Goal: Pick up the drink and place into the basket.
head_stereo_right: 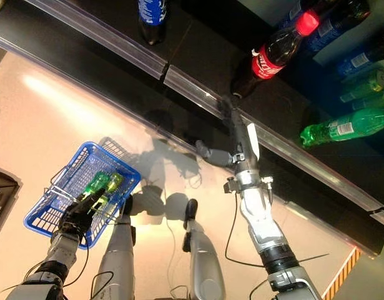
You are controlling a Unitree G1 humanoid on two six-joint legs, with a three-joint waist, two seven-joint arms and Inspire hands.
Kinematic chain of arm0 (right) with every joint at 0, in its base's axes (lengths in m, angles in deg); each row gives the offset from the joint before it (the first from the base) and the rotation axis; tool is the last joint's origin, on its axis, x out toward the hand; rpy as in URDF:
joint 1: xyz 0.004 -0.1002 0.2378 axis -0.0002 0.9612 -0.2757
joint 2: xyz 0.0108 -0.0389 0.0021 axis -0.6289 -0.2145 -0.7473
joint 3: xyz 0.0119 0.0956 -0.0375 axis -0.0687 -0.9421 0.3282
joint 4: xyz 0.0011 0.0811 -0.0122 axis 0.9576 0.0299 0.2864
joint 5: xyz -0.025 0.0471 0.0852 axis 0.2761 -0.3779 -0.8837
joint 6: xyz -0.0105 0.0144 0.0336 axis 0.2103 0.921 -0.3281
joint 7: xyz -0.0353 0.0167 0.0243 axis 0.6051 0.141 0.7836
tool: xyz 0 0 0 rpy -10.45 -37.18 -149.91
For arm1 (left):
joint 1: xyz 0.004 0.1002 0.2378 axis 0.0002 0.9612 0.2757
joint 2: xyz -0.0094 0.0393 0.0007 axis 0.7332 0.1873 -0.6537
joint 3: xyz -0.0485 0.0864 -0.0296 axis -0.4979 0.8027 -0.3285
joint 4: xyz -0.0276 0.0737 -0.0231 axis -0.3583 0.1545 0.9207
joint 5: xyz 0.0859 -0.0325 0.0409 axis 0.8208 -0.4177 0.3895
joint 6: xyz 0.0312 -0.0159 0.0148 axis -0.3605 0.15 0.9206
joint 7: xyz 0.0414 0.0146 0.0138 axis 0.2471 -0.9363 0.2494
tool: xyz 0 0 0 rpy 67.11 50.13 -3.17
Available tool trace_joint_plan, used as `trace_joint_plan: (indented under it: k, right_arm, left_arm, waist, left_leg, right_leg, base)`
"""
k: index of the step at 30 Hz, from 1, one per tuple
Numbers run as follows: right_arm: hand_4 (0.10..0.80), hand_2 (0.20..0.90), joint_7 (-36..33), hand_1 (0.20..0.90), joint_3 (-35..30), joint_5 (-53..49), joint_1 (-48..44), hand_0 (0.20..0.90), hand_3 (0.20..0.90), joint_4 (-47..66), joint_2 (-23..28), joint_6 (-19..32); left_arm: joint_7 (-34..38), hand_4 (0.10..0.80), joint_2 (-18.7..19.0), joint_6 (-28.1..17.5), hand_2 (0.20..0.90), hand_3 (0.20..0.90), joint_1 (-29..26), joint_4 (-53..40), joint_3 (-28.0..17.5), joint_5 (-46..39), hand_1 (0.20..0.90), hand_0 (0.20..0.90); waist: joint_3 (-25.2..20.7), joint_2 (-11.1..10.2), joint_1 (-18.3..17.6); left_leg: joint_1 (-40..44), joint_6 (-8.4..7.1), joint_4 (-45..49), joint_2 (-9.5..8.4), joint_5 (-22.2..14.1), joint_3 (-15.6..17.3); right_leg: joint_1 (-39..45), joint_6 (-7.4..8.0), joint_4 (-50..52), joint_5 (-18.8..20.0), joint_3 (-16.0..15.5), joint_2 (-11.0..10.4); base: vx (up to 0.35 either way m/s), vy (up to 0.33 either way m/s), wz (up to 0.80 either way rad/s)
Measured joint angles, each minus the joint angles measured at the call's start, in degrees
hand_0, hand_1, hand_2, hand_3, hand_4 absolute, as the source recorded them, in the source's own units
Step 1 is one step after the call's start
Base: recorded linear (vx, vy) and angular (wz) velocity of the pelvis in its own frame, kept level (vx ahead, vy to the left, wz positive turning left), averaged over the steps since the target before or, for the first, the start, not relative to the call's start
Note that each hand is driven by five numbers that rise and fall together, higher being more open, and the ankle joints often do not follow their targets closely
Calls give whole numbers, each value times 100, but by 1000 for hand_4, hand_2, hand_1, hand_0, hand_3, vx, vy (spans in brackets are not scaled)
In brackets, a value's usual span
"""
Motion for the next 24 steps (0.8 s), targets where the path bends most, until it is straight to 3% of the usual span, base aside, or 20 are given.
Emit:
trace_joint_plan:
  k: [9,24]
  right_arm:
    - [800,900,-94,900,-476,-704,90,900,900,-61,-55,211]
    - [800,900,-225,900,-644,-1192,62,900,900,-281,-228,230]
  left_arm:
    - [-2,100,-47,5,300,200,26,-21,5,10,300,300]
    - [-17,100,-167,0,300,200,37,-61,17,7,300,300]
  waist:
    - [58,90,-19]
    - [155,247,-23]
  left_leg:
    - [91,3,-8,9,-2,51]
    - [155,8,-41,1,-2,100]
  right_leg:
    - [74,-16,-1,-10,2,-3]
    - [97,8,-6,5,10,-30]
  base:
    - [0,0,0]
    - [-1,0,0]
